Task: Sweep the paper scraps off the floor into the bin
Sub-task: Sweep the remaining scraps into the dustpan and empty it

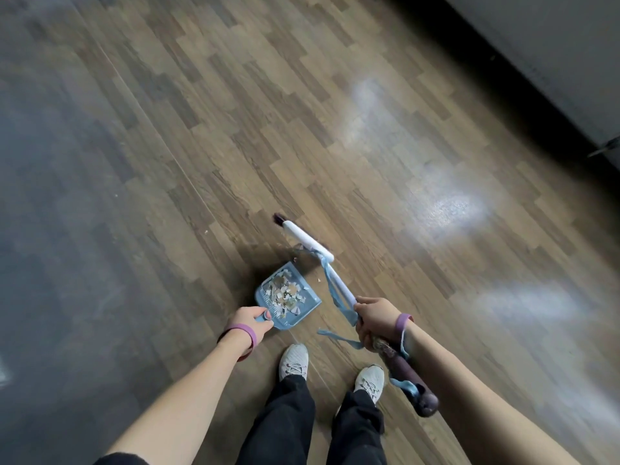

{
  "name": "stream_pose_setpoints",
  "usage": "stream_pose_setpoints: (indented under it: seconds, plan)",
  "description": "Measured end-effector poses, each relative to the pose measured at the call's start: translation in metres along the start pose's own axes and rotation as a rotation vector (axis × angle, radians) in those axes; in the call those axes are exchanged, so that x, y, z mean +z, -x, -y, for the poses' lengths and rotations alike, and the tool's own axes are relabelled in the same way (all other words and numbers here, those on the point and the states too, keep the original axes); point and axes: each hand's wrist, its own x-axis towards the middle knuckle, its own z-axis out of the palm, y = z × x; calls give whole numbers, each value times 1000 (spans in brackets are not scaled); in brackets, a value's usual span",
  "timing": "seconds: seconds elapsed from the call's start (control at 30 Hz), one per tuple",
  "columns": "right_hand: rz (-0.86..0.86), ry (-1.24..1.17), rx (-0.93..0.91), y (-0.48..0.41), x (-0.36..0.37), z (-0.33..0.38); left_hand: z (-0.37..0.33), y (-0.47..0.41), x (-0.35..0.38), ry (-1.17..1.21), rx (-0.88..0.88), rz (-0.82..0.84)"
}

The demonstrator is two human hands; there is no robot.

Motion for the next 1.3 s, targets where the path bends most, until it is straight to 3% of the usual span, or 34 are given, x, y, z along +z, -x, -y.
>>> stream_pose_setpoints:
  seconds: [0.13, 0.27, 0.33, 0.43, 0.57, 0.87, 1.1, 1.3]
  plan:
    - [46, -73, 107, -7, 4, -17, 1, -2, -3, 2, 13, 0]
    - [210, -522, 314, 11, -6, -23, 11, -2, 2, -8, 10, -22]
    - [289, -613, 367, 21, -13, -22, 13, 2, 2, -15, 9, -38]
    - [300, -527, 313, 35, -9, -17, 14, 6, -5, 4, 9, -34]
    - [179, -319, 126, 40, 11, -2, 11, 12, -15, 21, -13, -51]
    - [45, 43, -48, -15, 33, 33, 24, 10, -29, 104, -87, -150]
    - [160, -114, 115, -20, 50, 20, 36, 9, -29, 119, -150, -154]
    - [368, -369, 310, 19, 8, 22, 38, 9, -31, 134, -182, -149]
